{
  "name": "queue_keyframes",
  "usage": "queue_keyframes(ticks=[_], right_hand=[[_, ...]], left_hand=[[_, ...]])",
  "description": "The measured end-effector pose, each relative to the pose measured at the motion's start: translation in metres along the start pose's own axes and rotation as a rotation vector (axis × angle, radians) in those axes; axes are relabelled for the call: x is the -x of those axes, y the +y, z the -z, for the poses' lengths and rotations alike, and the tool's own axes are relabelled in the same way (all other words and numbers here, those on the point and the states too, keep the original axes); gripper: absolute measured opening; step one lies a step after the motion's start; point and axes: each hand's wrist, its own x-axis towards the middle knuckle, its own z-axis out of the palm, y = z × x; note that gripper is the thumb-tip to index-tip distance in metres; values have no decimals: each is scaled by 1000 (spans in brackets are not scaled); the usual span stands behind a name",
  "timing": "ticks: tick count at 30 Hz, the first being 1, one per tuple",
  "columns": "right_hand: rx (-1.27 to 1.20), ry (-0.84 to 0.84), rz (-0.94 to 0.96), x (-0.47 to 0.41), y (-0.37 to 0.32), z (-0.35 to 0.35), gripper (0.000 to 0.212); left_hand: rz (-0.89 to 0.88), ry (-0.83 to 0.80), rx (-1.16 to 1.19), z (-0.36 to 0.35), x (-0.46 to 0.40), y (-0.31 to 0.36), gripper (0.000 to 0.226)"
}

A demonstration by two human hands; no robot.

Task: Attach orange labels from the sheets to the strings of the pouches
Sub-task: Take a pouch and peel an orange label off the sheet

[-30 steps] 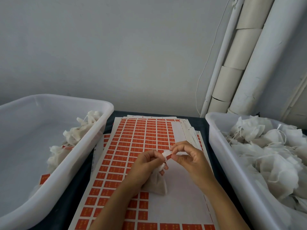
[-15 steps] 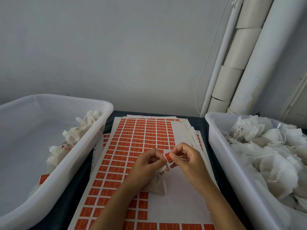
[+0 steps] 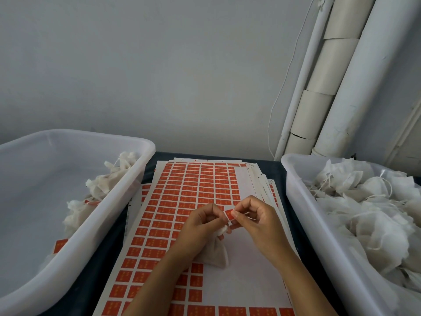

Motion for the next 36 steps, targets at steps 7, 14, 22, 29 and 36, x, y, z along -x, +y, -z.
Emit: queue_keyframes(ticks=[7, 14, 22, 29, 36], right_hand=[[-8, 12, 28, 1, 0, -1, 7], [6, 33, 61, 1, -2, -2, 14], [15, 61, 91, 3, -1, -8, 17], [-18, 74, 83, 0, 5, -14, 22], [40, -40, 43, -1, 10, -13, 16]], left_hand=[[65, 16, 9, -1, 2, 3, 27], [-3, -3, -70, -6, 1, 3, 24], [-33, 22, -63, -5, 0, -1, 24], [-58, 13, -35, -3, -3, -4, 31], [-79, -70, -25, -3, -3, -7, 23]])
